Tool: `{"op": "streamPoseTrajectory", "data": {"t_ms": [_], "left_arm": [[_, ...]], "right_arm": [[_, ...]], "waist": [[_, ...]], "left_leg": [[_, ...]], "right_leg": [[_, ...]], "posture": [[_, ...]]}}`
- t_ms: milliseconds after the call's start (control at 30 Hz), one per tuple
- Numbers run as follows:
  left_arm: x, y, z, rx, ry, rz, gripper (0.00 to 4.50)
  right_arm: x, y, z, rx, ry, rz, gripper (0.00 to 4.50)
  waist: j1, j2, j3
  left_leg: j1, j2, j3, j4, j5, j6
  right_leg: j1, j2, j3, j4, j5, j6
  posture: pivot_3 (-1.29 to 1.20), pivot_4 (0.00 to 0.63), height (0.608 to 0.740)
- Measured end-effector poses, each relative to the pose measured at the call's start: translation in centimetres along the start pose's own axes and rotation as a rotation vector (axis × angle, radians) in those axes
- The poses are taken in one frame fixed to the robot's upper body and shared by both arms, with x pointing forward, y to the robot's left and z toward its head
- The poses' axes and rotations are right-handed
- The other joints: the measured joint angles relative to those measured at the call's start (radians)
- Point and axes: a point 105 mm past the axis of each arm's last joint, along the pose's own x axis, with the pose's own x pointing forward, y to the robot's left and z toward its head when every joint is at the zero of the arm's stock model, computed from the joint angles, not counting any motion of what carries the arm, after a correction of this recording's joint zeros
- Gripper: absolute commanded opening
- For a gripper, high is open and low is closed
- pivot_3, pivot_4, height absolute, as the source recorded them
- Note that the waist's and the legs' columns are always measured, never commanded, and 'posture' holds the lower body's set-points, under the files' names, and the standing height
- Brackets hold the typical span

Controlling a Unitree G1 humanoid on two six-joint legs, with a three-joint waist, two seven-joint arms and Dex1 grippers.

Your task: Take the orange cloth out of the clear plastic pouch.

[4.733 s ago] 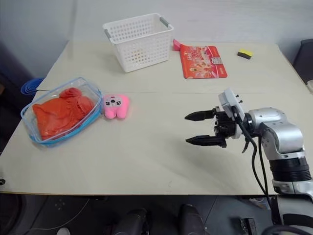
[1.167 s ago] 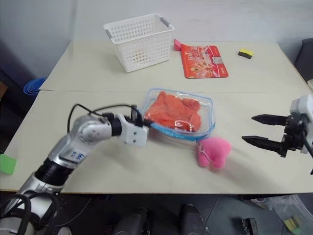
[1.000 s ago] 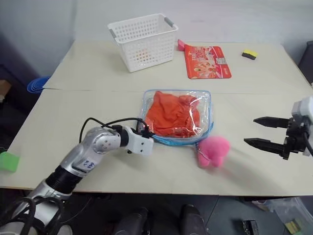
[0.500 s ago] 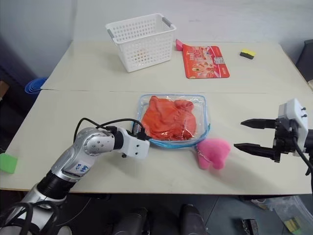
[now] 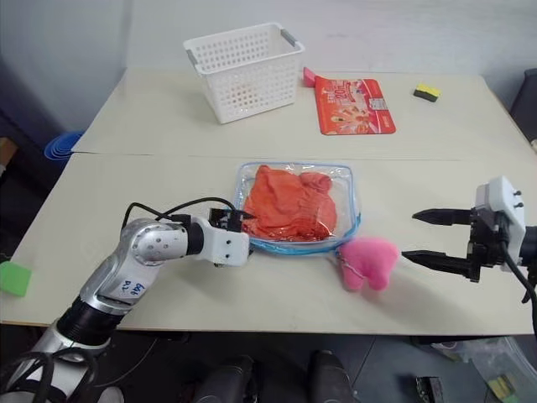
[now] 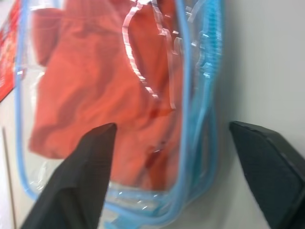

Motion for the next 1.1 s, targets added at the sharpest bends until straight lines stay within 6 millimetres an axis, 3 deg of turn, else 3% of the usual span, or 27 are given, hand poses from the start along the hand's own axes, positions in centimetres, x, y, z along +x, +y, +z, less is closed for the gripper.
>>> {"op": "streamPoseTrajectory", "data": {"t_ms": [233,400,500,600,767,1100], "left_arm": [[-4.6,2.5,2.7,-0.405,-0.235,0.064,4.47],[-9.5,0.9,3.4,-0.768,-0.39,-0.179,4.47],[-11.9,0.3,4.4,-0.864,-0.468,-0.319,4.47],[-12.3,1.1,5.3,-0.867,-0.523,-0.335,4.47],[-10.9,1.3,5.3,-0.865,-0.513,-0.335,4.47],[-10.3,1.9,5.4,-0.824,-0.529,-0.315,4.5]], "right_arm": [[0.1,0.4,-2.0,0.127,-0.029,-0.081,4.5],[0.8,0.7,-3.4,0.208,-0.058,-0.181,4.5],[1.5,1.6,-4.6,0.271,-0.075,-0.214,4.5],[2.4,2.1,-4.9,0.316,-0.119,-0.239,4.5],[3.6,2.0,-5.2,0.395,-0.187,-0.282,4.5],[4.5,2.5,-5.2,0.477,-0.252,-0.289,1.21]], "waist": [[-0.001,0.0,0.0],[-0.006,0.0,0.0],[-0.004,0.0,0.0],[0.0,0.0,0.0],[-0.005,0.0,0.0],[-0.006,0.0,0.0]], "left_leg": [[0.0,0.001,-0.002,0.0,0.0,0.0],[0.001,0.002,-0.002,0.0,0.0,-0.002],[0.001,0.002,-0.004,0.0,0.0,-0.003],[0.002,0.0,-0.007,0.001,0.0,-0.002],[0.003,0.0,-0.007,0.0,0.0,-0.003],[0.003,0.0,-0.007,0.0,0.0,-0.003]], "right_leg": [[0.001,-0.001,0.006,0.0,0.0,0.0],[0.001,0.0,0.008,0.0,0.0,0.0],[0.002,0.0,0.007,0.0,0.0,-0.001],[0.005,-0.001,0.007,-0.003,0.0,-0.001],[0.006,0.001,0.007,-0.003,0.0,-0.001],[0.006,0.001,0.007,-0.003,0.0,-0.001]], "posture": [[0.0,0.15,0.74],[0.0,0.15,0.74],[0.0,0.15,0.74],[0.0,0.15,0.74],[0.0,0.15,0.74],[0.0,0.15,0.74]]}}
